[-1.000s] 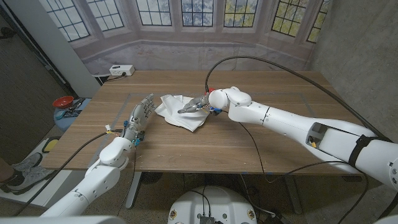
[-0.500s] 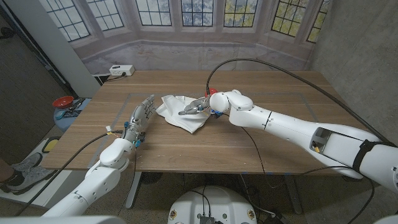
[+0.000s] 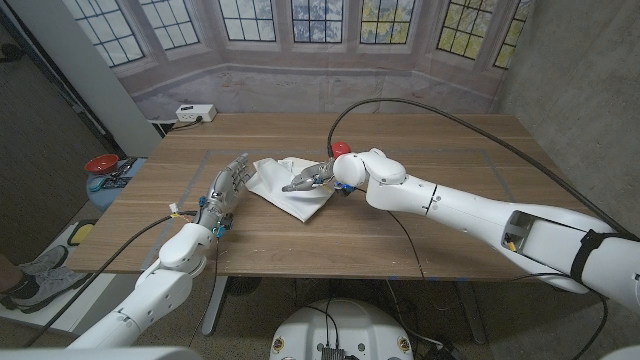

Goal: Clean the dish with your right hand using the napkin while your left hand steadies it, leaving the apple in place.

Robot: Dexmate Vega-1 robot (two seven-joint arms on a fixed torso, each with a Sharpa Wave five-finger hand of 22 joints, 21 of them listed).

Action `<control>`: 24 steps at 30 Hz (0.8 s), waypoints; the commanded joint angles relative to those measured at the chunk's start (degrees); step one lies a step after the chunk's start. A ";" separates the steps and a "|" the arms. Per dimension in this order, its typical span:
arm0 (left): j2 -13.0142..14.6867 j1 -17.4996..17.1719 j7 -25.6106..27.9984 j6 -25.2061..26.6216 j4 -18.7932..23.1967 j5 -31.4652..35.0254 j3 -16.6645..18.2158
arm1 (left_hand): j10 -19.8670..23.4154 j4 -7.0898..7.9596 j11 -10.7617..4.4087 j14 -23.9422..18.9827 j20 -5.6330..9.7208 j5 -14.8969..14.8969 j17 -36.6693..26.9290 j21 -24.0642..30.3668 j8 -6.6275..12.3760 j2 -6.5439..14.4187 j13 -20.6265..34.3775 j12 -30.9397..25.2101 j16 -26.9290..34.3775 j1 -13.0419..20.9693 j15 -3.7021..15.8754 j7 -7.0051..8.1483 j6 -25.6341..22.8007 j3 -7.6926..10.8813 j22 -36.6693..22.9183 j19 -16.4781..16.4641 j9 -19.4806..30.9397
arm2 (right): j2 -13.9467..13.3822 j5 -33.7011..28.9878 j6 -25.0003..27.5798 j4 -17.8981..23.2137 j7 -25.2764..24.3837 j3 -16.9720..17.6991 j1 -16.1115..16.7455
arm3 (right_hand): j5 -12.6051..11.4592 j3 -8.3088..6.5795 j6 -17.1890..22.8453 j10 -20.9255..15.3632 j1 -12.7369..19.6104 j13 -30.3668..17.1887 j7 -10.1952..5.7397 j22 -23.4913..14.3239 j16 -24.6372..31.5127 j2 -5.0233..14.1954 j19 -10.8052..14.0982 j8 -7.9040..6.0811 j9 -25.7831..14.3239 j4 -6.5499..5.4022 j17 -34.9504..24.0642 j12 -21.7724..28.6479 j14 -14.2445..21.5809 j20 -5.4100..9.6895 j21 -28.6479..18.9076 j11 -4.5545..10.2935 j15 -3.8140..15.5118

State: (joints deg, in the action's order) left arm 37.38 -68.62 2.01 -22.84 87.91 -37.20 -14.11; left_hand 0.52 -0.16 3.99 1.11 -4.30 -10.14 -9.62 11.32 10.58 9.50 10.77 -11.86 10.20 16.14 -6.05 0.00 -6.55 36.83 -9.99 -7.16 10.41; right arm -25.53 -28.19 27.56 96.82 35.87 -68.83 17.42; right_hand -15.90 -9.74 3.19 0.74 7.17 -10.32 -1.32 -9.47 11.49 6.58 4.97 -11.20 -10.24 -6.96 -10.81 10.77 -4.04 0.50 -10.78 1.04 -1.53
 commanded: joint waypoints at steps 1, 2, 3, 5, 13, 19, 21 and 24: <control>0.15 -0.16 -0.46 -0.48 -0.52 -0.46 0.42 | 0.09 -0.29 0.20 -0.36 -0.32 0.13 -0.09 0.03 0.28 -0.01 0.29 -0.26 0.05 0.58 -0.11 0.07 -0.40 0.19 -0.11 -0.14 0.15 | -0.80 -0.39 0.35 3.01 2.04 -0.21 0.33 | -0.42 -0.32 0.30 -0.20 0.02 -0.11 0.19 -0.13 0.07 1.34 1.20 -0.04 -0.18 -0.02 -0.10 0.23 0.17 -0.64 -0.30 0.05 -0.22; 0.23 -0.14 -0.61 -0.42 -0.58 -0.58 0.46 | 0.08 -0.29 0.23 -0.32 -0.34 0.13 -0.09 0.03 0.28 0.00 0.29 -0.25 0.04 0.57 -0.13 0.06 -0.39 0.19 -0.11 -0.13 0.15 | -0.85 -0.42 0.45 3.23 2.27 -0.22 0.33 | -0.43 -0.34 0.39 -0.23 0.02 -0.11 0.24 -0.14 0.08 1.35 1.21 -0.06 -0.18 -0.02 -0.11 0.23 0.19 -0.66 -0.29 -0.01 -0.21; 0.25 -0.14 -0.64 -0.38 -0.58 -0.62 0.47 | 0.05 -0.29 0.23 -0.31 -0.34 0.13 -0.09 0.03 0.27 -0.01 0.29 -0.24 0.03 0.58 -0.09 0.09 -0.38 0.19 -0.11 -0.14 0.15 | -0.92 -0.40 0.54 3.47 2.47 -0.19 0.37 | -0.44 -0.35 0.42 -0.23 0.03 -0.11 0.24 -0.14 0.07 1.35 1.22 -0.07 -0.18 -0.02 -0.11 0.23 0.19 -0.63 -0.29 0.01 -0.21; 0.23 -0.11 -0.78 -0.38 -0.74 -0.80 0.53 | 0.08 -0.28 0.22 -0.32 -0.36 0.13 -0.10 0.03 0.27 -0.01 0.29 -0.25 0.04 0.56 -0.10 0.08 -0.38 0.19 -0.11 -0.14 0.15 | -1.01 -0.39 0.62 3.88 2.87 -0.22 0.41 | -0.45 -0.39 0.50 -0.26 0.03 -0.11 0.28 -0.14 0.07 1.36 1.23 -0.08 -0.18 -0.02 -0.11 0.23 0.22 -0.65 -0.28 0.01 -0.24; 0.39 0.16 -1.44 -0.46 -1.44 -1.22 0.78 | -0.02 -0.25 0.24 -0.31 -0.35 0.13 -0.12 0.03 0.20 0.04 0.28 -0.19 0.03 0.53 -0.12 0.04 -0.29 0.20 -0.11 -0.13 0.14 | -0.91 0.82 -0.16 5.02 5.15 -0.26 0.13 | -0.48 -0.50 0.55 -0.34 0.06 -0.12 0.30 -0.14 0.07 1.37 1.40 -0.04 -0.18 0.00 -0.11 0.22 0.33 -0.59 -0.30 0.00 -0.19; 0.46 0.32 -1.72 -0.30 -1.69 -1.52 0.88 | -0.01 -0.27 0.24 -0.28 -0.39 0.13 -0.13 0.02 0.17 0.05 0.28 -0.19 0.02 0.53 -0.16 -0.01 -0.23 0.21 -0.11 -0.13 0.14 | -0.66 2.22 -0.46 5.37 6.73 0.02 -0.35 | -0.50 -0.59 0.51 -0.34 0.13 -0.12 0.40 -0.13 0.05 1.36 1.46 0.01 -0.18 0.05 -0.10 0.20 0.38 -0.54 -0.29 -0.11 -0.16; 0.46 0.38 -1.83 -0.29 -1.82 -1.67 0.95 | -0.04 -0.28 0.26 -0.28 -0.34 0.13 -0.12 0.03 0.16 0.06 0.28 -0.18 0.01 0.54 -0.16 0.03 -0.21 0.22 -0.11 -0.14 0.14 | -0.70 2.89 -0.69 5.56 7.21 0.23 -0.51 | -0.51 -0.62 0.52 -0.30 0.16 -0.12 0.44 -0.13 0.06 1.36 1.46 0.01 -0.18 0.07 -0.09 0.18 0.42 -0.57 -0.28 -0.14 -0.16; 0.52 0.43 -1.87 -0.29 -1.95 -1.69 1.03 | -0.05 -0.25 0.24 -0.28 -0.39 0.13 -0.13 0.03 0.14 0.07 0.28 -0.17 0.02 0.51 -0.17 0.05 -0.18 0.22 -0.11 -0.13 0.14 | -0.88 3.40 -0.76 6.23 7.85 0.33 -0.81 | -0.52 -0.69 0.49 -0.25 0.23 -0.12 0.41 -0.13 0.05 1.35 1.51 0.04 -0.18 0.12 -0.08 0.15 0.46 -0.54 -0.28 -0.05 -0.15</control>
State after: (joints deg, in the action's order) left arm 37.75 -68.44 0.58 -23.20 86.52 -38.50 -13.37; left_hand 0.51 -0.16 3.99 1.13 -4.30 -10.14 -9.62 11.32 10.58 9.50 10.77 -11.86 10.20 16.14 -6.04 0.01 -6.55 36.83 -9.99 -7.16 10.42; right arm -26.32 -26.77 27.39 101.54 41.32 -68.97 17.37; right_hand -16.13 -10.13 3.50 0.55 7.18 -10.32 -1.02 -9.49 11.49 6.58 5.63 -11.20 -10.24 -6.88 -10.80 10.77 -3.83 0.49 -10.83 0.85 -1.75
